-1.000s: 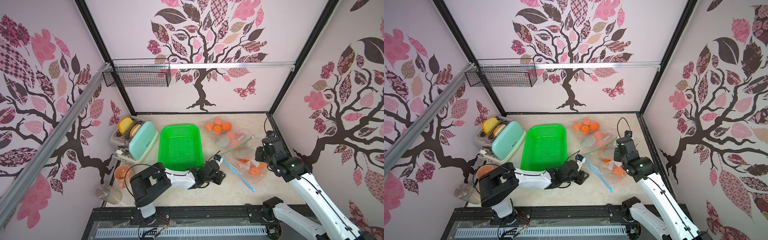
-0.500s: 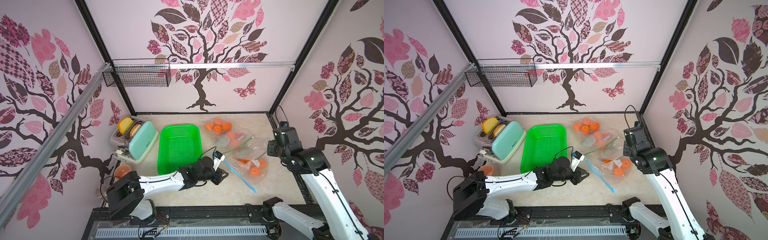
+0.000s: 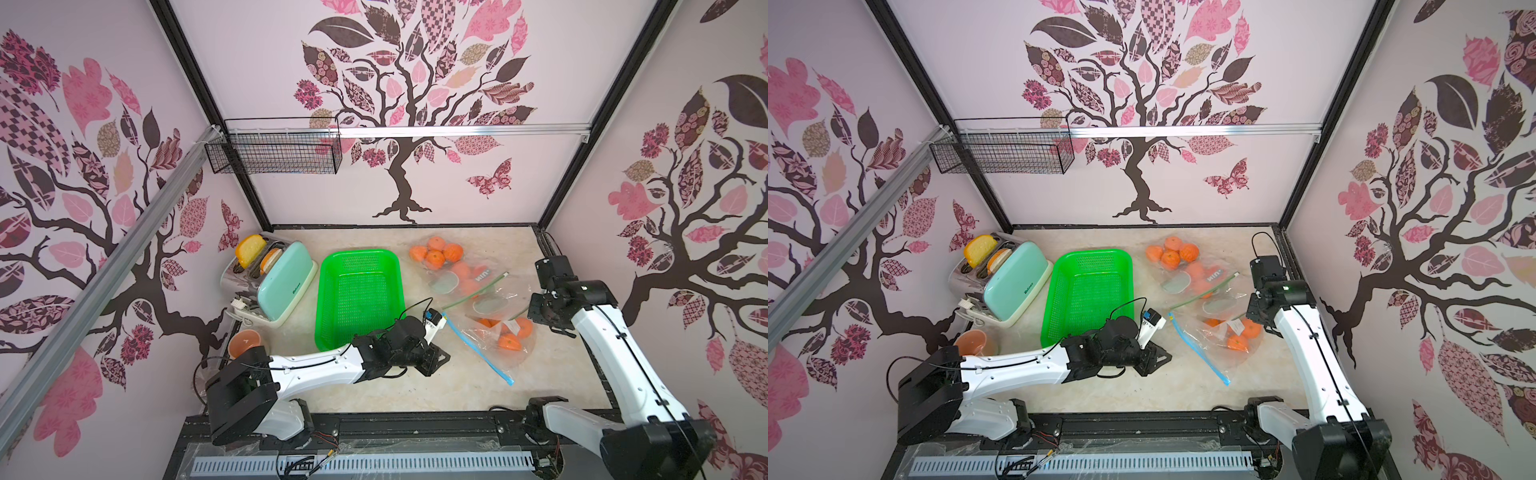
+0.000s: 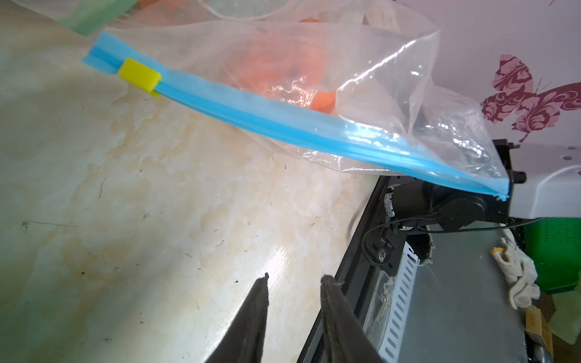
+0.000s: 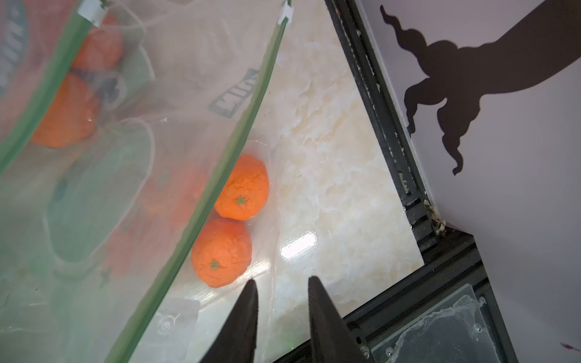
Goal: Open the zip-top bag and take out the orange
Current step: Move the zipper food storage bag to the center of the board.
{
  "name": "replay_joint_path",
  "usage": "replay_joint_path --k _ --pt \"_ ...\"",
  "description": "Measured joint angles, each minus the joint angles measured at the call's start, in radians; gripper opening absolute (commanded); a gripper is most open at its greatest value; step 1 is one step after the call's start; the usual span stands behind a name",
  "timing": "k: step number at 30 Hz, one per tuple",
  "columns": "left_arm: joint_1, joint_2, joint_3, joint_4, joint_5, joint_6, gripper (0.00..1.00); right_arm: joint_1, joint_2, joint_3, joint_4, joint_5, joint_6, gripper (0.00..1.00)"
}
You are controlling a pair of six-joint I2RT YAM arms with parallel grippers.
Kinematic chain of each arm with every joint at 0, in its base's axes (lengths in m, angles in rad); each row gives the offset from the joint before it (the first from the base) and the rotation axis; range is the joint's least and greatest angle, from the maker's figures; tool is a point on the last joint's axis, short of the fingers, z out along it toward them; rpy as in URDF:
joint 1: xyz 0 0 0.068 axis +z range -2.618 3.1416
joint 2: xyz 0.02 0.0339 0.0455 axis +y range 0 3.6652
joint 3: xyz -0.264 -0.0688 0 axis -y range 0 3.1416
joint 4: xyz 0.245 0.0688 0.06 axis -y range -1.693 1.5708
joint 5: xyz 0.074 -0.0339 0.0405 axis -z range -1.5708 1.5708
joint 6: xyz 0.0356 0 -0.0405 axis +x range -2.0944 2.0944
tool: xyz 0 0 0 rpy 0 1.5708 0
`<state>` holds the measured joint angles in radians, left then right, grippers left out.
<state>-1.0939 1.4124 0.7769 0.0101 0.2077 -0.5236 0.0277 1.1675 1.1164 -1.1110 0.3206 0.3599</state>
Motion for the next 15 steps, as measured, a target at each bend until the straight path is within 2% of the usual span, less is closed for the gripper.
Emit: replay_joint_path --k 2,3,7,12,15 --pt "0.000 0.000 0.005 -0.008 0.000 0.000 0.32 -0.048 0.027 -0.025 0.036 -0.013 0.009 0.32" --pt "0.000 0.000 0.007 -0.012 0.000 0.000 0.32 -0.079 0.044 -0.041 0.057 -0.022 0.013 0.38" --pt "0.000 -0.003 0.010 -0.030 0.001 0.001 0.32 -0.152 0.151 -0.098 0.164 -0.079 0.026 0.48" --pt "-0.002 -0.024 0.009 -0.048 0.006 0.002 0.33 -0.208 0.340 -0.129 0.325 -0.272 0.011 0.63" --pt "-0.008 -0.037 0.009 -0.049 0.012 0.007 0.33 -0.216 0.385 -0.096 0.399 -0.346 0.003 0.70"
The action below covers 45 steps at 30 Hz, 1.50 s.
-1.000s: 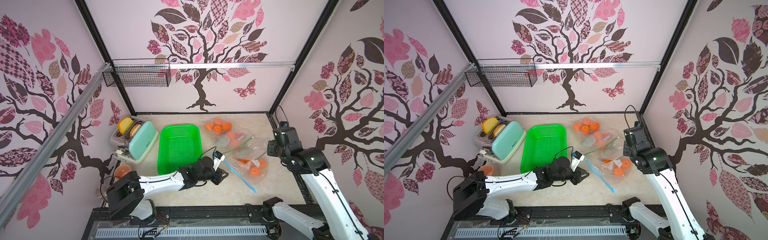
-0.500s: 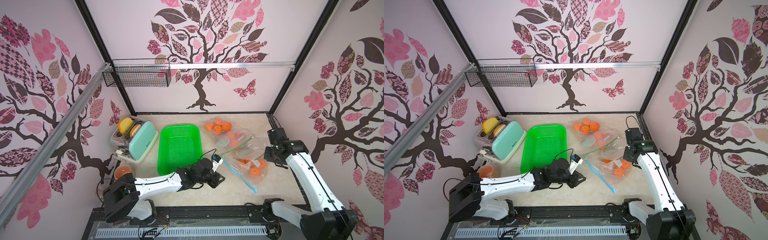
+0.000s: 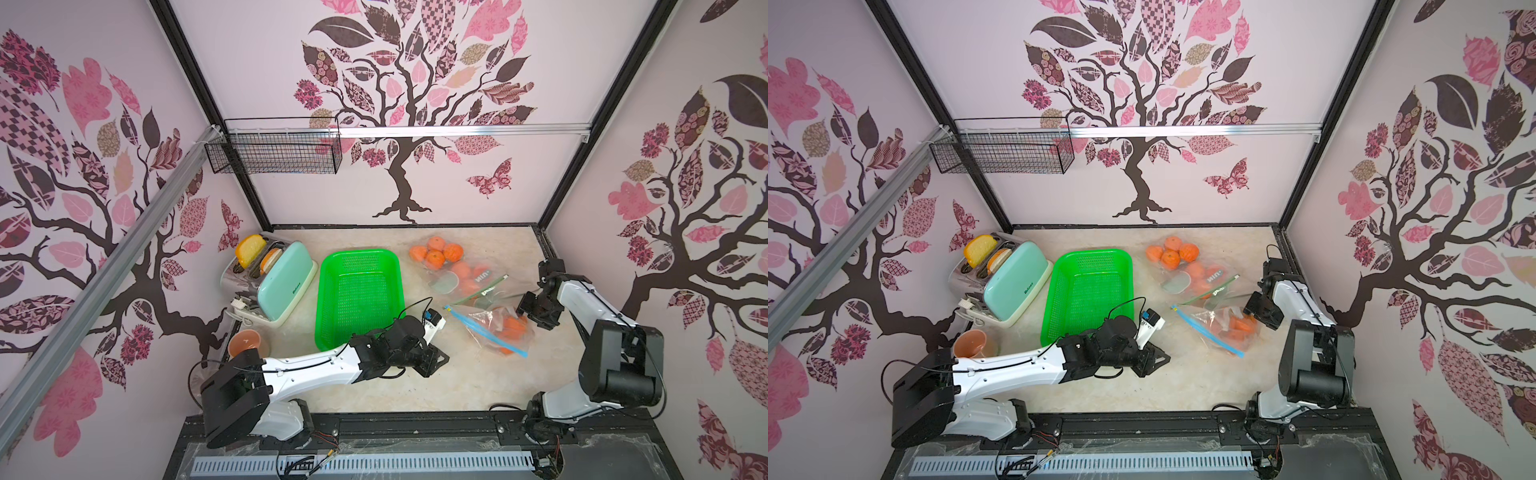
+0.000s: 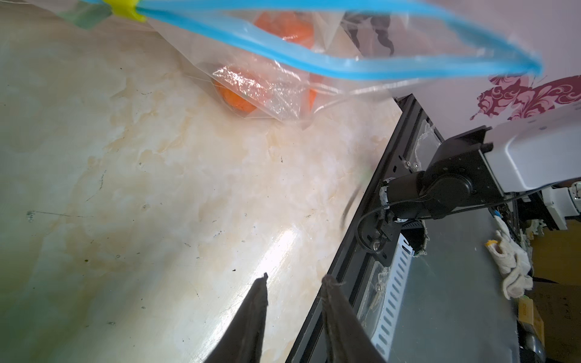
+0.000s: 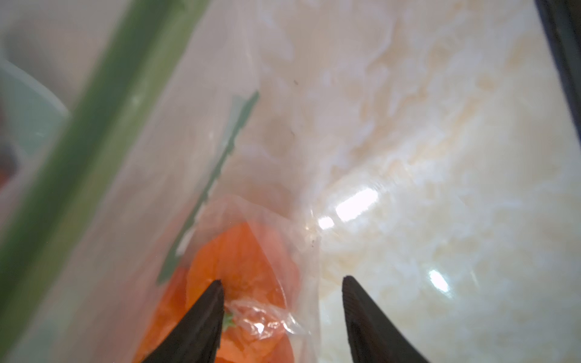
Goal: Open the zip-top bag and take out the orange
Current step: Move the zipper food storage bag to the center of the board.
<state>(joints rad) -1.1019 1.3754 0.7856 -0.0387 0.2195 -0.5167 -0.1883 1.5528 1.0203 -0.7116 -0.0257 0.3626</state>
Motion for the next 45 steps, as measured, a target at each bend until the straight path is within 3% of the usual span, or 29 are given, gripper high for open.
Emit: replay_joint_path --k 5,7,13,18,20,24,32,37,42,45 --pt "-0.004 -0.006 0.000 -0.008 -0.012 0.005 0.35 0.009 0.045 -0.035 0.083 -0.178 0.011 0.63" --pt "-0.004 -0.006 0.000 -0.016 -0.027 0.005 0.36 0.037 0.002 -0.102 0.133 -0.191 0.038 0.63" --pt "0.000 -0.008 -0.004 -0.077 -0.095 -0.018 0.37 0.176 -0.257 -0.333 0.185 -0.222 0.162 0.65" --pt "0.033 -0.046 -0.051 -0.119 -0.119 -0.053 0.41 0.187 -0.554 -0.499 0.212 -0.207 0.273 0.75" --pt "0.054 -0.058 -0.064 -0.131 -0.121 -0.060 0.41 0.187 -0.604 -0.502 0.220 -0.175 0.268 0.78" --pt "0.081 -0.070 -0.067 -0.158 -0.125 -0.061 0.41 0.187 -0.538 -0.420 0.239 -0.146 0.217 0.78" --pt "0.082 -0.066 -0.058 -0.168 -0.068 -0.051 0.41 0.253 -0.231 -0.358 0.323 -0.273 0.159 0.71" --pt "0.082 -0.035 -0.052 -0.145 0.001 -0.048 0.41 0.327 -0.167 -0.365 0.350 -0.304 0.136 0.55" --pt "0.081 0.058 -0.031 -0.104 0.051 -0.069 0.40 0.329 -0.171 -0.425 0.393 -0.322 0.127 0.17" --pt "0.080 0.131 -0.014 -0.056 0.080 -0.090 0.40 0.330 -0.217 -0.456 0.402 -0.319 0.127 0.06"
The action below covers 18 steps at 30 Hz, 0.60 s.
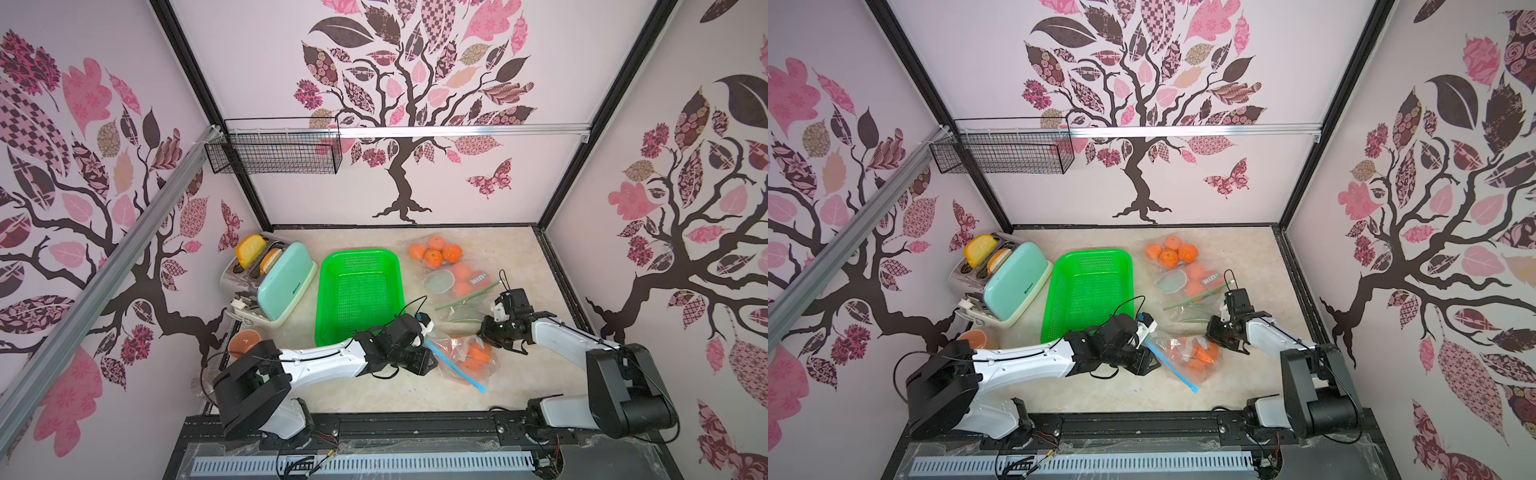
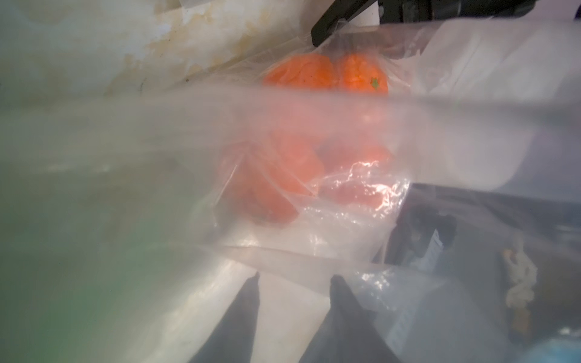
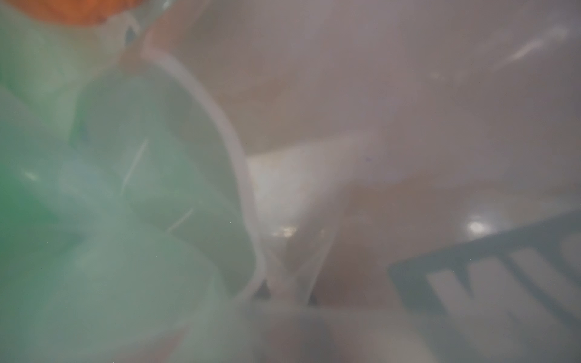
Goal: Open the zip-top bag and take out the orange
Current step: Move the zipper food storage bag to the center of the board.
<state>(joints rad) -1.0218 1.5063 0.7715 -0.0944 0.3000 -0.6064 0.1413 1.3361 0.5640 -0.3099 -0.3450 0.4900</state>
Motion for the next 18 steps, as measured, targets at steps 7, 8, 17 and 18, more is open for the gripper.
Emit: replay_joint_path --k 7,8,17,18 --pt "-0.020 0.177 0.091 0.046 0.025 -0.029 0.39 -0.019 -0.192 -0.013 0.009 0.084 0.032 0.00" --pt "-0.021 0.201 0.115 0.046 0.023 -0.031 0.39 -0.031 -0.217 -0.013 0.011 0.097 0.039 0.00" --pt "0.010 0.447 0.444 -0.008 -0.003 -0.021 0.38 -0.166 -0.461 -0.119 0.029 0.290 0.150 0.00" --pt "0.019 0.471 0.480 -0.016 -0.005 -0.021 0.38 -0.166 -0.493 -0.138 0.029 0.314 0.167 0.00"
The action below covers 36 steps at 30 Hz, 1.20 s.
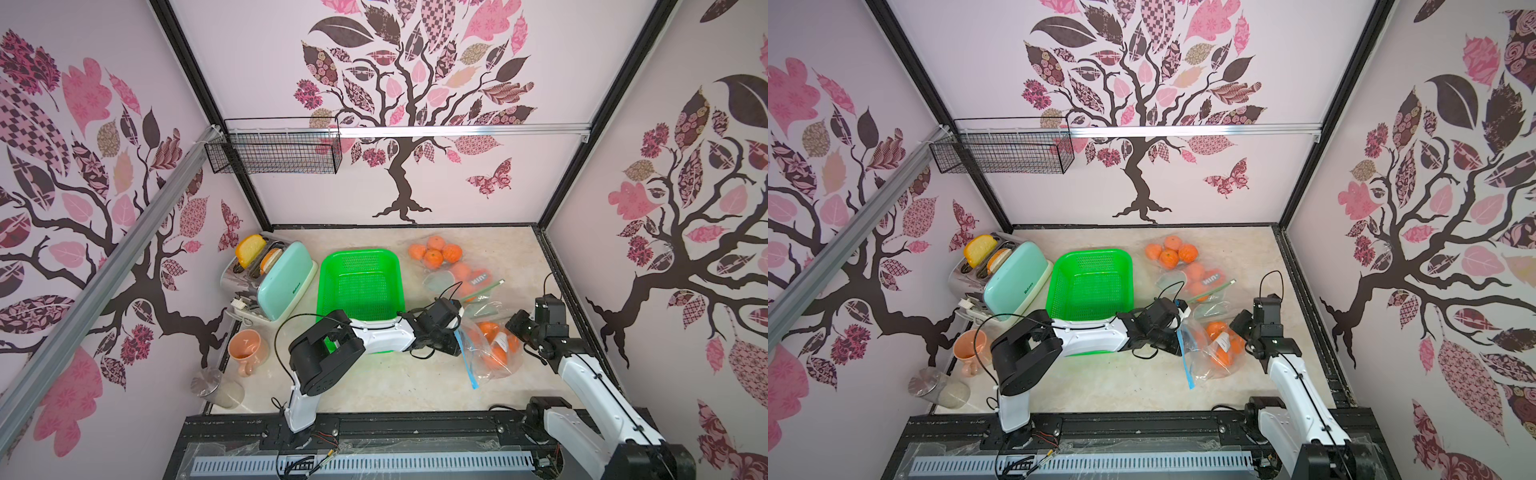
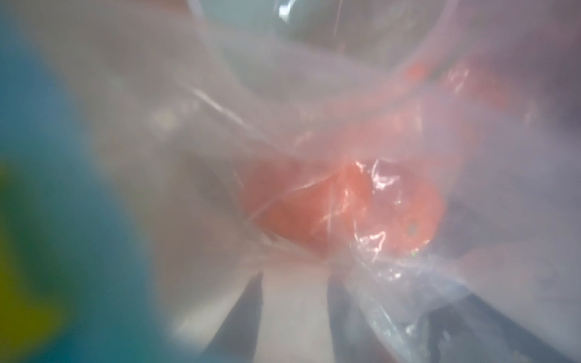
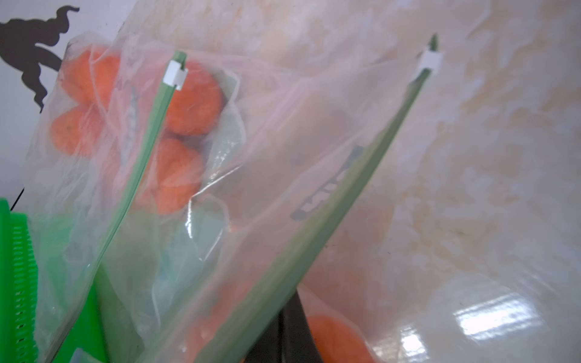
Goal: Open the zip-top bag and take out the orange
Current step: Move the zipper food storage bag to the center of the board, then open the zipper of the food storage bag at the center of the board.
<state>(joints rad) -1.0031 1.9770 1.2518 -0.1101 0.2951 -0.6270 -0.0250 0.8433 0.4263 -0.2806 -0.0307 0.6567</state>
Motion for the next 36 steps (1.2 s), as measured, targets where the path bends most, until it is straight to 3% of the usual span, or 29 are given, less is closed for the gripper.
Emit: replay_joint_path --k 6,11,13,15,18,23,31,36 --pt "0.060 0.126 0.228 -0.110 -0.014 0.041 0.38 -0.002 -0.240 -0.135 0.012 0.127 0.166 0.01" --pt "0.094 -0.029 0.084 -0.192 -0.073 0.067 0.42 -0.002 -0.344 -0.208 0.004 0.164 0.283 0.10" --pt "0.100 -0.141 0.004 -0.242 -0.090 0.076 0.42 -0.002 -0.347 -0.214 0.002 0.176 0.307 0.23" --pt "0.100 -0.274 -0.080 -0.264 -0.089 0.078 0.42 -0.002 -0.334 -0.217 0.006 0.180 0.319 0.44" --pt "0.099 -0.438 -0.191 -0.245 -0.041 0.076 0.41 -0.002 -0.299 -0.217 0.011 0.167 0.311 0.58" --pt "0.099 -0.534 -0.290 -0.140 0.091 0.077 0.39 -0.003 -0.272 -0.216 0.014 0.148 0.273 0.58" --pt "0.097 -0.335 -0.209 -0.016 0.244 0.079 0.43 -0.003 -0.248 -0.200 0.016 0.111 0.209 0.59" --pt "0.097 -0.307 -0.208 0.077 0.327 0.037 0.47 -0.002 -0.249 -0.200 0.016 0.101 0.182 0.59"
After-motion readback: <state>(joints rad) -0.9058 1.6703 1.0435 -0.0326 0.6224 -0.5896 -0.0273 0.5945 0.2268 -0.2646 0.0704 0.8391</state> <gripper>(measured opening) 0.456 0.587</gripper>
